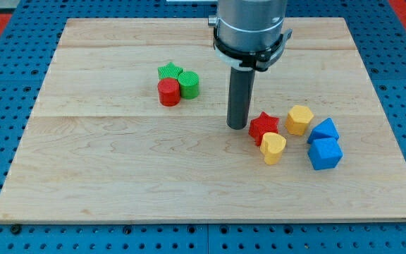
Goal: Move the yellow heart slightly up
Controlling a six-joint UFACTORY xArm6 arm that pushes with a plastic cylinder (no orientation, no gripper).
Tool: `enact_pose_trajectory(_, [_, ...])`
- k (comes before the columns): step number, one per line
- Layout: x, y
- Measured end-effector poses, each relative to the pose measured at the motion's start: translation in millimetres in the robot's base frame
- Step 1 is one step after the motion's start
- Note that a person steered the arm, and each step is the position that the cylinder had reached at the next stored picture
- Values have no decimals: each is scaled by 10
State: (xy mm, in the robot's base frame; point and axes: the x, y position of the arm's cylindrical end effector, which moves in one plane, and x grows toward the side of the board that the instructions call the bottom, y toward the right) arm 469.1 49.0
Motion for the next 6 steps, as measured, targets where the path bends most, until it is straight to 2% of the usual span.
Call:
enact_pose_trajectory(2, [264,322])
enact_pose_trajectory(4, [571,-275])
enact_pose_trajectory(5, [941,-88])
enact_pose_trajectory(6, [922,386])
